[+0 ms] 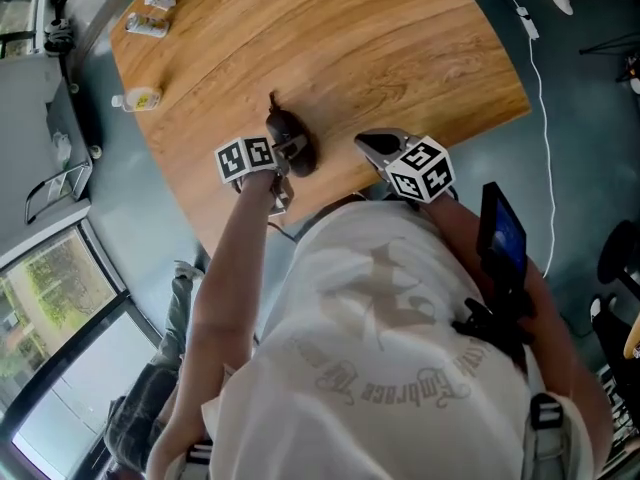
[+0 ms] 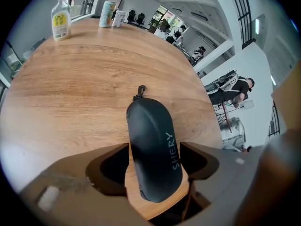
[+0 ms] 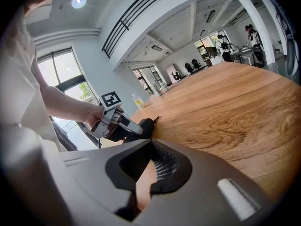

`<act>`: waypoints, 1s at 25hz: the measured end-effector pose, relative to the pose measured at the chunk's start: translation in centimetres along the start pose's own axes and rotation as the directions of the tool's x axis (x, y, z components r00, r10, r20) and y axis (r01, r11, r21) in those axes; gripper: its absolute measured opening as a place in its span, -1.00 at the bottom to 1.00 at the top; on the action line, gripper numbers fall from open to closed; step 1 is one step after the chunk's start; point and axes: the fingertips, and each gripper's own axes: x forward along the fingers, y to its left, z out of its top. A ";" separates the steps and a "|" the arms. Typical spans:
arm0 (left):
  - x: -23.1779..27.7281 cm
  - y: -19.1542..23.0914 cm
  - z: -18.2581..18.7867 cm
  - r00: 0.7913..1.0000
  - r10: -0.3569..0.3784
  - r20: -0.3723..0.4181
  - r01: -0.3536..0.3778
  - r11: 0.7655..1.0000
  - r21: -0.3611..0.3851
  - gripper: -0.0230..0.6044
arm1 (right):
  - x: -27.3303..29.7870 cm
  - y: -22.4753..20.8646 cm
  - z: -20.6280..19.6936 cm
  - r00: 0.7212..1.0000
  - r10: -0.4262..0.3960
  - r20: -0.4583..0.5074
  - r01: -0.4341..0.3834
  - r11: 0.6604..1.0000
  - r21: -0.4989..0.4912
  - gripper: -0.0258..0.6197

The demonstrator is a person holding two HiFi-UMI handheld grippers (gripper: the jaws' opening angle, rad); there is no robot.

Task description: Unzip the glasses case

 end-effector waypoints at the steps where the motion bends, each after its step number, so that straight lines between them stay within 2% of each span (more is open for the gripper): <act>1: 0.1 -0.1 0.0 1.000 -0.003 -0.005 0.003 1.000 -0.004 0.21 | 0.0 0.0 0.0 1.000 -0.002 0.001 0.002 1.000 0.003 -0.90; 6: 0.3 -0.6 -0.2 0.999 -0.040 -0.014 0.040 0.999 0.005 0.18 | 0.0 0.3 -0.5 1.000 0.000 -0.003 0.000 1.000 0.005 -0.89; 11: 0.9 -0.7 -0.6 0.996 -0.085 -0.028 0.085 0.996 -0.029 0.21 | -0.2 0.4 -1.0 1.000 -0.001 -0.017 0.001 1.000 0.005 -0.90; 15: 1.1 -0.9 -0.7 0.995 -0.084 -0.047 0.083 0.996 -0.022 0.23 | -0.3 0.3 -1.1 1.000 -0.007 -0.021 0.007 1.000 0.010 -0.90; 20: 1.1 -1.4 -1.2 0.992 -0.116 -0.057 0.116 0.993 0.009 0.19 | -0.2 0.2 -1.0 1.000 -0.005 -0.024 0.005 1.000 0.008 -0.90; 25: 1.1 -1.8 -1.5 0.989 -0.145 -0.023 0.145 0.989 0.009 0.15 | 0.2 0.3 -1.1 0.999 0.006 -0.037 -0.006 1.000 0.002 -0.90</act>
